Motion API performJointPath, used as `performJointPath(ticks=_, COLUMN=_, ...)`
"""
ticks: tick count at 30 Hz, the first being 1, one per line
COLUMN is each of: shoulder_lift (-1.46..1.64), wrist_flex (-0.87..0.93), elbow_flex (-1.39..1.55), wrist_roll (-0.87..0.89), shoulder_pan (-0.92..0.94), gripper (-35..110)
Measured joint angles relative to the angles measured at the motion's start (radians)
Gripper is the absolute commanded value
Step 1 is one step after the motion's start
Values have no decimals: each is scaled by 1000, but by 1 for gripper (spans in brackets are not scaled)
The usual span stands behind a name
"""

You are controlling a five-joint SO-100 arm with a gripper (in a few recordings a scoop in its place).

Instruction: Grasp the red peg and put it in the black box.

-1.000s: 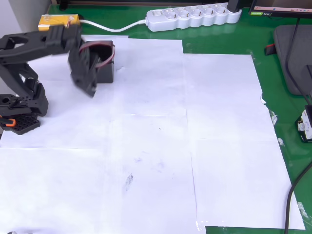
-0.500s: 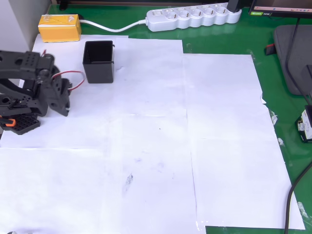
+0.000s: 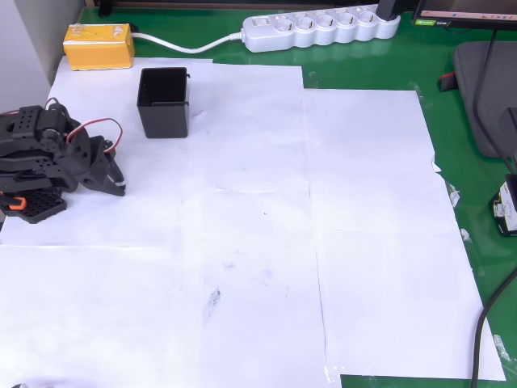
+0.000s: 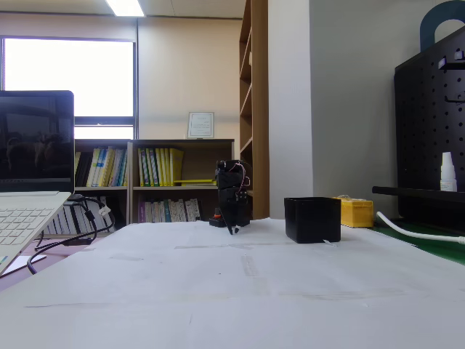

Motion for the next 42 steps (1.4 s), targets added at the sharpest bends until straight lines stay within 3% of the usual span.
performJointPath(ticks=42, shoulder_lift=-92, wrist_flex=63, elbow_flex=0, wrist_roll=-20, shoulder_pan=-18, gripper=0)
